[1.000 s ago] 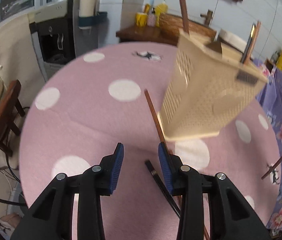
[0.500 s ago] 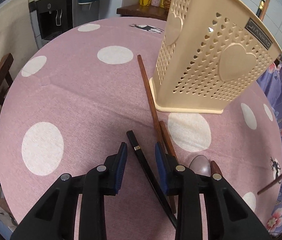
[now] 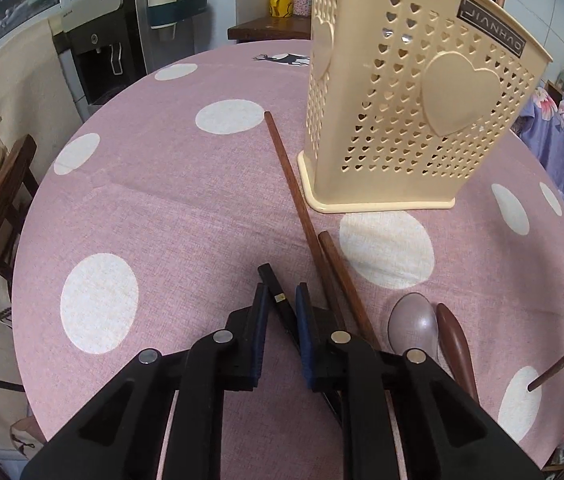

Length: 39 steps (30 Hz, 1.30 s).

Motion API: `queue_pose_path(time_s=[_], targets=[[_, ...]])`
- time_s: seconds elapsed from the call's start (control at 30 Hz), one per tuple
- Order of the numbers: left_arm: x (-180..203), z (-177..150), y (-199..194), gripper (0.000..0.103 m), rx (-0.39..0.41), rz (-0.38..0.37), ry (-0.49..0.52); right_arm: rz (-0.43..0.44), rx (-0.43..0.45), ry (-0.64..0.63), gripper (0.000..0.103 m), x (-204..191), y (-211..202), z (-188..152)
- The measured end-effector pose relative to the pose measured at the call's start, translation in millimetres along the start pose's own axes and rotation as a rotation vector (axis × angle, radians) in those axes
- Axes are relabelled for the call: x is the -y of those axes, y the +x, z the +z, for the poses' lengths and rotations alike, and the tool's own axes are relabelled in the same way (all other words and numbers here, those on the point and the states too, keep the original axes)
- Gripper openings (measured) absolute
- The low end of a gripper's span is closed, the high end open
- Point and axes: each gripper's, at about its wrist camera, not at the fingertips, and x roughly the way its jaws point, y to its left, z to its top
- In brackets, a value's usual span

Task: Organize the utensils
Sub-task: 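Grasp the black chopstick with the left gripper while the right holds its chopstick above the holder, then lower both chopsticks into the holder and open both grippers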

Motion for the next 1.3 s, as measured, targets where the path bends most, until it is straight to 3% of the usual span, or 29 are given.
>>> queue_pose_path(time_s=[0.4, 0.6, 1.0, 1.3], targets=[[-19, 10, 2, 0.008, 0.006, -0.042, -0.063, -0.007, 0.009, -0.008, 0.007, 0, -2, -2], [-33, 22, -29, 0.008, 0.107, -0.063, -0.1, -0.013, 0.024, -0.013, 0.007, 0, -3, -2], [-63, 49, -138, 0.008, 0.421, -0.08, -0.152, -0.02, 0.066, -0.043, 0.007, -9, -13, 1], [-69, 49, -149, 0.008, 0.46, -0.086, -0.158, -0.018, 0.062, -0.047, 0.007, -14, -12, -1]])
